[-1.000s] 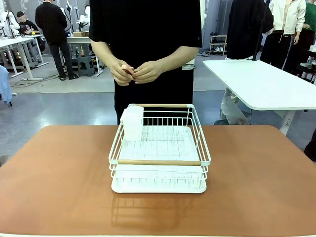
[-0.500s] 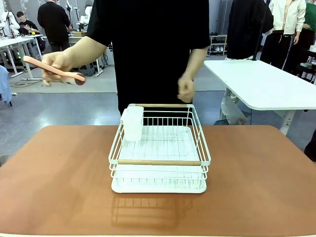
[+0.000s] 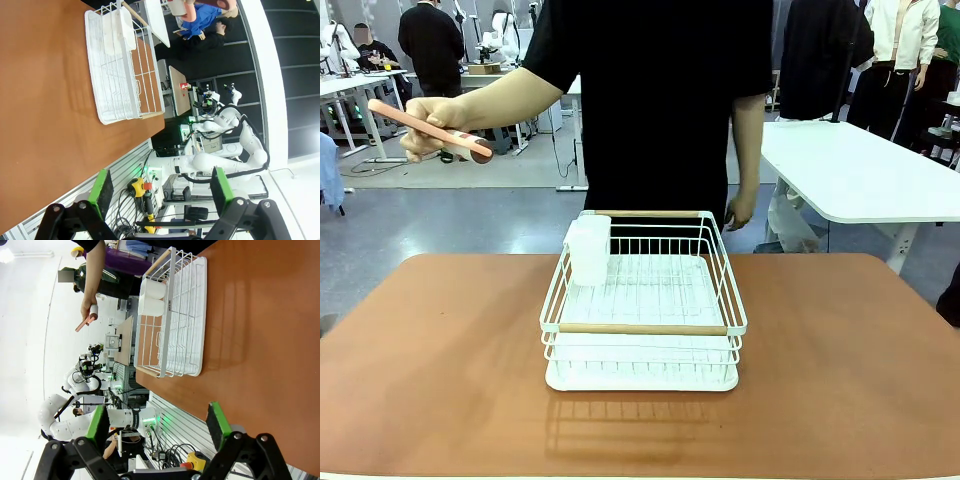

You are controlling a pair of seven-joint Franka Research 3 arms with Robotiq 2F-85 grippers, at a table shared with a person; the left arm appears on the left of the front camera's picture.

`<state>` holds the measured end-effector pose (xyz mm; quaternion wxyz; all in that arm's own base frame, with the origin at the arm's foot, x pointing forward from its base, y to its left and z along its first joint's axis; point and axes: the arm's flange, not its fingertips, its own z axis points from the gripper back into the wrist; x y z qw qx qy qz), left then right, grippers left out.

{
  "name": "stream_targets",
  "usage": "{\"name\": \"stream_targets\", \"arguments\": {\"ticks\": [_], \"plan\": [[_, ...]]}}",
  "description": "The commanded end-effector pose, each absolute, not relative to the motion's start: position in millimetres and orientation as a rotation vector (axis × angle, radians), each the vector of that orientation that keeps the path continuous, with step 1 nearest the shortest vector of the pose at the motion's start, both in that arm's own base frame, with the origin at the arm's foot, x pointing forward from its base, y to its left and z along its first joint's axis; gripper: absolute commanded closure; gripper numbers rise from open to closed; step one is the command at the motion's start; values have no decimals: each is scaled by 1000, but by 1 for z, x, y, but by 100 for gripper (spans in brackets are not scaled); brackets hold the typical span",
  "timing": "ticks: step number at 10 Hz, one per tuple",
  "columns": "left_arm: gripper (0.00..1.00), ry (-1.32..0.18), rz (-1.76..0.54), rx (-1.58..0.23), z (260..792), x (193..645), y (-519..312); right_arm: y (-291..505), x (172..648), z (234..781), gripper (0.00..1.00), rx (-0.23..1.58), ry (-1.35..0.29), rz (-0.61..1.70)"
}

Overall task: Clean the table.
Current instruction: Pick up the Lint Roller when the human hands it over.

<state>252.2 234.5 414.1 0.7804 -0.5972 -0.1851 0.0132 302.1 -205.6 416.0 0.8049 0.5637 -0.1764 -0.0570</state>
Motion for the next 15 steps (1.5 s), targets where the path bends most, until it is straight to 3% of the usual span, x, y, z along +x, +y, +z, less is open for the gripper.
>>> {"name": "stream_targets", "arguments": {"ticks": [1, 7, 13, 15], "plan": [[0, -400, 29, -1290, 414, 252, 234, -206, 302, 419, 0, 1216, -385, -117], [0, -244, 416, -1127, 530, 283, 158, -206, 302, 419, 0, 1216, -385, -117], [0, -384, 609, -982, 584, 309, 86, -206, 302, 419, 0, 1216, -385, -117], [0, -337, 553, -1000, 582, 307, 99, -206, 302, 419, 0, 1216, -385, -117]]}}
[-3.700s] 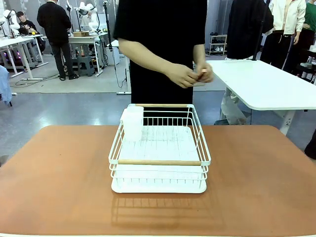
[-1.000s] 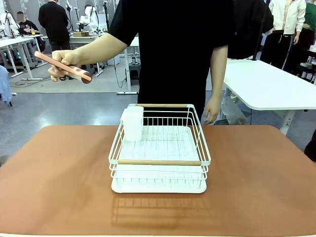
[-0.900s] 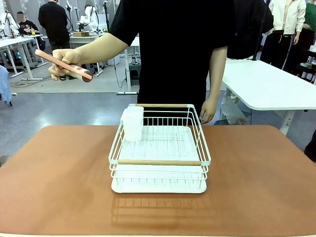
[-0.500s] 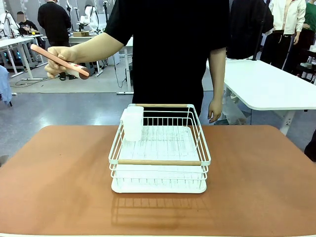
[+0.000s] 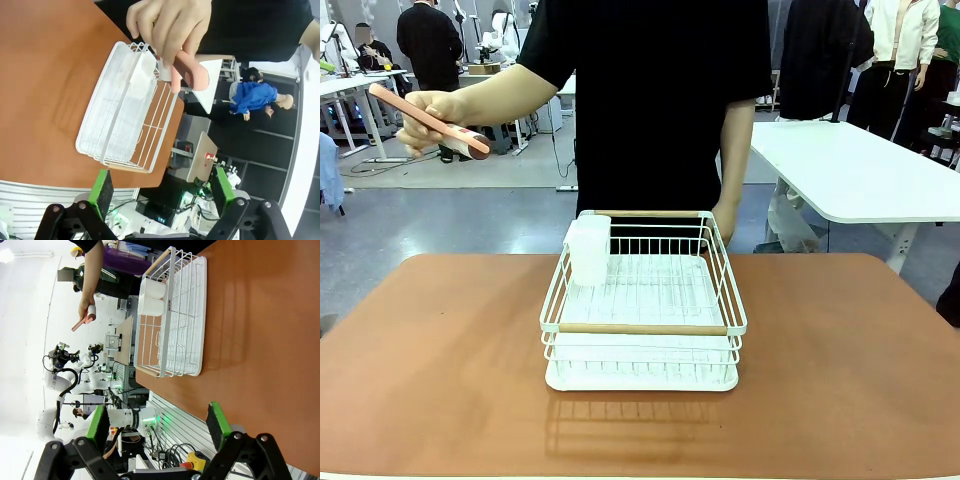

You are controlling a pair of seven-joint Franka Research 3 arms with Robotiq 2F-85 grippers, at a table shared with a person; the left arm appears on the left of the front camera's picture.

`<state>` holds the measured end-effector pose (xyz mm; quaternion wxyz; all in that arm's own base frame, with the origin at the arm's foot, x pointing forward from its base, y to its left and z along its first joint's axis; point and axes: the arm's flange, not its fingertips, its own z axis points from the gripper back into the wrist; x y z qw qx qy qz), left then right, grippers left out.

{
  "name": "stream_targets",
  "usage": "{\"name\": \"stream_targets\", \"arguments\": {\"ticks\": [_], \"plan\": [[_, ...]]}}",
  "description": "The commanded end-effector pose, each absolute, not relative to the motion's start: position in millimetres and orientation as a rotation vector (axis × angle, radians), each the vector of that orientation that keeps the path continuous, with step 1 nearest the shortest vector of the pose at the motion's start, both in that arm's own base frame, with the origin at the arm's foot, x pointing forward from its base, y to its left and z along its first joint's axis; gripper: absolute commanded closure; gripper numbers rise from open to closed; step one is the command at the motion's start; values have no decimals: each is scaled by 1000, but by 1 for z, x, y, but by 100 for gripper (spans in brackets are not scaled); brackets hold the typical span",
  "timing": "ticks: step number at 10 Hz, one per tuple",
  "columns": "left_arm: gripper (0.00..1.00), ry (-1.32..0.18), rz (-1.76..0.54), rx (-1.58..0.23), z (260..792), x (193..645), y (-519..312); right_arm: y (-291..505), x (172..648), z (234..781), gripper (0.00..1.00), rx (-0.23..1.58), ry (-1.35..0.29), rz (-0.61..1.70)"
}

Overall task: Clean the table.
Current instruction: Pick up the Lint Roller when the human hands it over.

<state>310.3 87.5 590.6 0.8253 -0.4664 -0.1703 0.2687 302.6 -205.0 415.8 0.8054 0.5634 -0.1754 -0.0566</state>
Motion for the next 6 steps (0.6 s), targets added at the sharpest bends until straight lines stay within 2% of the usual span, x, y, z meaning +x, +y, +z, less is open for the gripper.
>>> {"name": "stream_targets", "arguments": {"ticks": [1, 5, 6], "plan": [[0, -337, 553, -1000, 582, 307, 99, -206, 302, 419, 0, 1216, -385, -117], [0, -342, 571, -1005, 583, 309, 97, -206, 302, 419, 0, 1216, -385, -117], [0, -307, 601, -941, 597, 321, 87, -206, 302, 419, 0, 1216, -385, -117]]}}
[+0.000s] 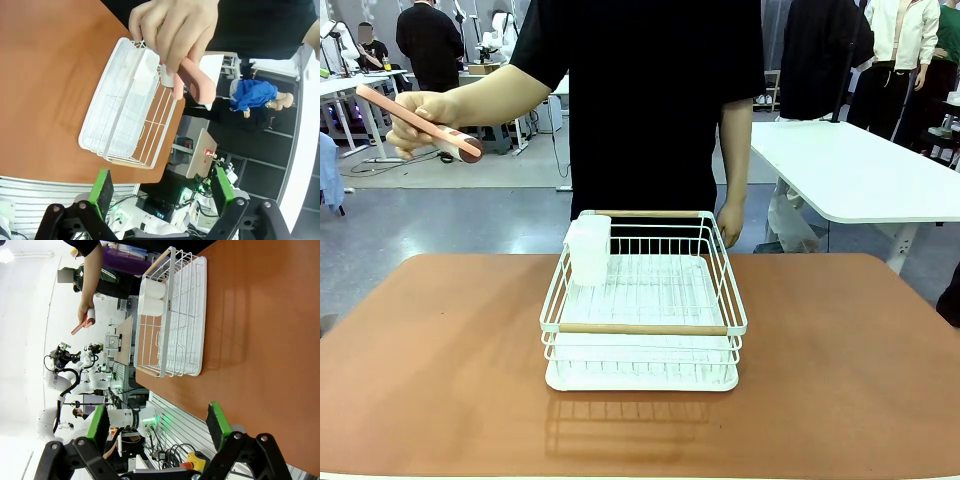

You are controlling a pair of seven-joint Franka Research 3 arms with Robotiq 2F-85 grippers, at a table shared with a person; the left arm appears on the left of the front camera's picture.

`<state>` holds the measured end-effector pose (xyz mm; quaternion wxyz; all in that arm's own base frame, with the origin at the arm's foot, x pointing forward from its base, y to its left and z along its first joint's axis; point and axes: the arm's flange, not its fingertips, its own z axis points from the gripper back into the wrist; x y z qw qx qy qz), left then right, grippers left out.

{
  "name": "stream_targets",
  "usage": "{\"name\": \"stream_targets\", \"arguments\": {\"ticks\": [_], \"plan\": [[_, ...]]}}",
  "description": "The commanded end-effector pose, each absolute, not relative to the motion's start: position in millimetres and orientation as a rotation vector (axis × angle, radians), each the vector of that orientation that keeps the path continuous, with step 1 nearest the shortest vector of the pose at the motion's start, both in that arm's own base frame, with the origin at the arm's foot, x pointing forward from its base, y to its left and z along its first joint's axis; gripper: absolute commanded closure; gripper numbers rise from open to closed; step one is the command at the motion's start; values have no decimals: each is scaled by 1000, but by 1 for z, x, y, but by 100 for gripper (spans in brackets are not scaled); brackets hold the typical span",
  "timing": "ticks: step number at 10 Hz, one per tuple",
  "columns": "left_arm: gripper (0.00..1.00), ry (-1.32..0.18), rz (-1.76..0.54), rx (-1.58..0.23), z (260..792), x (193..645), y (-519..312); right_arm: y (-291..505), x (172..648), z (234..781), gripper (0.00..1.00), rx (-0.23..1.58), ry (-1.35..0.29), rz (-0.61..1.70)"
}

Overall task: Clean the table.
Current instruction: Pick up the Lint Roller when the human hands it over.

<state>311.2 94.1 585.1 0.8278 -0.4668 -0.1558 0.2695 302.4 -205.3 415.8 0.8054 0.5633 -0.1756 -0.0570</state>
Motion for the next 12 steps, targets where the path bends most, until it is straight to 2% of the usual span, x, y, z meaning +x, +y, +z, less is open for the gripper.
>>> {"name": "stream_targets", "arguments": {"ticks": [1, 7, 10, 12], "plan": [[0, -319, 660, -898, 608, 333, 80, -206, 302, 419, 0, 1216, -385, -117], [0, -354, 758, -716, 626, 372, 40, -206, 302, 419, 0, 1216, -385, -117], [0, -380, 790, -696, 620, 393, 34, -206, 302, 419, 0, 1216, -385, -117], [0, -342, 794, -694, 617, 403, 37, -206, 302, 419, 0, 1216, -385, -117]]}}
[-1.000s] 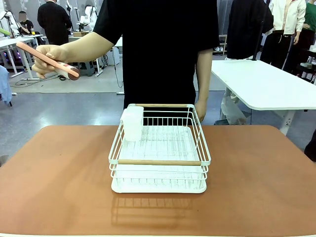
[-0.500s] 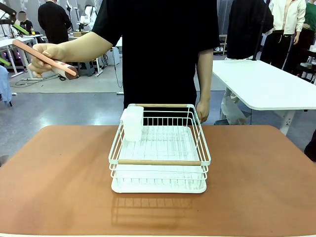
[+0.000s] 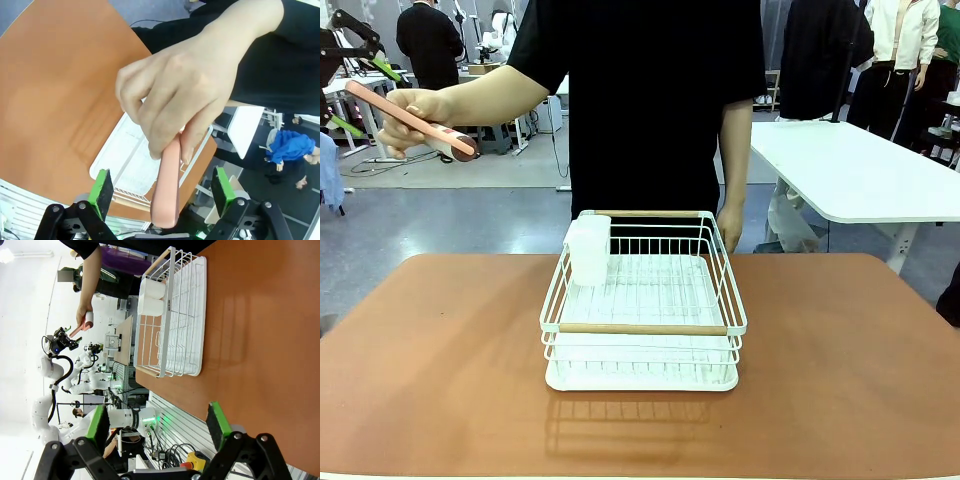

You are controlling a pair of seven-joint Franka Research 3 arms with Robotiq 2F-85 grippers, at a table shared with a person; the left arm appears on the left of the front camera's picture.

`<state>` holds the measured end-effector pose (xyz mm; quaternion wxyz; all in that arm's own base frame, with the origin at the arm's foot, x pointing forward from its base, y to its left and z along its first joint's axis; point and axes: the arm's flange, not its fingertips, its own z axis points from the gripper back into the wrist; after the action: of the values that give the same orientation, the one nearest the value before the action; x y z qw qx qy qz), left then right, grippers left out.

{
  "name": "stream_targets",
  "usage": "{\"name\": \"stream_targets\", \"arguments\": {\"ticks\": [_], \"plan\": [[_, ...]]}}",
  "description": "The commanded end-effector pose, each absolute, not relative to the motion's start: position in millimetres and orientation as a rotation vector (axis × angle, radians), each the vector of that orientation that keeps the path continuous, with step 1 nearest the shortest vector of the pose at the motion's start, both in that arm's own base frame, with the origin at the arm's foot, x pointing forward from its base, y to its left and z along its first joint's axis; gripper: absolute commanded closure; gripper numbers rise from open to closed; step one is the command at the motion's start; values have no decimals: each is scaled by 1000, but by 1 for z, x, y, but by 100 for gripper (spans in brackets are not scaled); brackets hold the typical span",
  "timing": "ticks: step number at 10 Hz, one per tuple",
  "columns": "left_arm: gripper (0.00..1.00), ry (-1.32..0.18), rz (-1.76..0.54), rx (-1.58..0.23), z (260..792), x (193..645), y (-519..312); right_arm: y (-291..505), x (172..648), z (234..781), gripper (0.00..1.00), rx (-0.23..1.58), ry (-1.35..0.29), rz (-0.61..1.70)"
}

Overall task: Clean the table.
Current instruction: Pick up the Lint Roller when the human hands it over.

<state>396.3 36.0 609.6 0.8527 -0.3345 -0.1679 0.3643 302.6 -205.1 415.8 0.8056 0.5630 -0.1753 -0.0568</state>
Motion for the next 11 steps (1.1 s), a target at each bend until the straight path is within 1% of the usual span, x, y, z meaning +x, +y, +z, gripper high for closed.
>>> {"name": "stream_targets", "arguments": {"ticks": [1, 2, 3, 4, 5, 6, 8, 9, 10, 11], "plan": [[0, -339, 792, -684, 616, 407, 39, -206, 302, 419, 0, 1216, -385, -117], [0, -324, 788, -691, 615, 408, 39, -206, 302, 419, 0, 1216, -385, -117], [15, -313, 786, -706, 615, 409, 39, -206, 302, 419, 0, 1216, -385, -117], [58, -303, 787, -723, 616, 408, 39, -206, 302, 419, 0, 1216, -385, -117], [73, -295, 786, -732, 618, 406, 39, -206, 302, 419, 0, 1216, -385, -117], [100, -298, 792, -730, 619, 405, 40, -206, 302, 419, 0, 1216, -385, -117], [100, -309, 793, -717, 617, 405, 41, -206, 302, 419, 0, 1216, -385, -117], [97, -299, 791, -728, 617, 406, 40, -206, 302, 419, 0, 1216, -385, -117], [100, -298, 789, -727, 616, 406, 40, -206, 302, 419, 0, 1216, -385, -117], [100, -297, 787, -731, 615, 407, 40, -206, 302, 419, 0, 1216, -385, -117]]}}
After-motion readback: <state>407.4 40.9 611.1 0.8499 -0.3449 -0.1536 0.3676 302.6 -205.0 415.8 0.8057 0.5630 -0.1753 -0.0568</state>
